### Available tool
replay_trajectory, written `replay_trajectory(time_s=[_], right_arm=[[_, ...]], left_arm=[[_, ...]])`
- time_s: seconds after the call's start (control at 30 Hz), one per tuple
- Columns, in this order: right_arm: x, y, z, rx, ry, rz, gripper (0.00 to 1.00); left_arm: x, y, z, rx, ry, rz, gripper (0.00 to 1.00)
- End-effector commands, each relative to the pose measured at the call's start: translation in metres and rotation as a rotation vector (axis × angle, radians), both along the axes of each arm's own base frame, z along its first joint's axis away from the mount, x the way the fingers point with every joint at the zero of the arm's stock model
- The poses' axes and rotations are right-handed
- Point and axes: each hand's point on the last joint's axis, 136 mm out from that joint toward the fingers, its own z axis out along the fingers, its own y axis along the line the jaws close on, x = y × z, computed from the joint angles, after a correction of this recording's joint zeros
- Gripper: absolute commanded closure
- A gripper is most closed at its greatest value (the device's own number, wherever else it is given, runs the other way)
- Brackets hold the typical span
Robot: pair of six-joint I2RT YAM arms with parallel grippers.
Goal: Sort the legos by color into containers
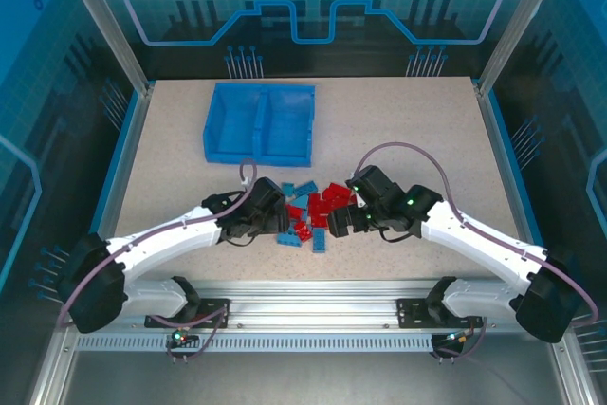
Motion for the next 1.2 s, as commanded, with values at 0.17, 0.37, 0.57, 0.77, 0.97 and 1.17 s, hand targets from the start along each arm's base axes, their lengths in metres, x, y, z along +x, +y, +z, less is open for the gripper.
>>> replay_trajectory(time_s=[0.17, 0.37, 0.57, 0.77, 0.97, 1.17], right_arm=[[-0.003, -0.001, -0.001, 0.012, 0.013, -0.036, 0.0], [-0.004, 0.002, 0.005, 0.043, 0.001, -0.03, 0.0], [-0.003, 0.001, 0.006, 0.043, -0.001, -0.041, 0.0], [-0.004, 0.001, 0.004, 0.043, 0.008, -0.044, 0.0], [-0.006, -0.002, 0.007, 0.041, 0.008, -0.051, 0.0], [-0.006, -0.003, 0.011, 0.05, 0.0, -0.062, 0.0]], left_arm=[[0.009, -0.029, -0.014, -0.035, 0.045, -0.082, 0.37], [0.011, -0.016, -0.032, 0.046, 0.064, -0.039, 0.39], [0.012, -0.017, -0.045, 0.051, 0.077, -0.034, 0.39], [0.018, -0.02, -0.053, 0.041, 0.079, -0.019, 0.46], [0.018, -0.016, -0.061, 0.066, 0.109, 0.002, 0.52], [0.016, -0.013, -0.059, 0.074, 0.109, -0.003, 0.63]])
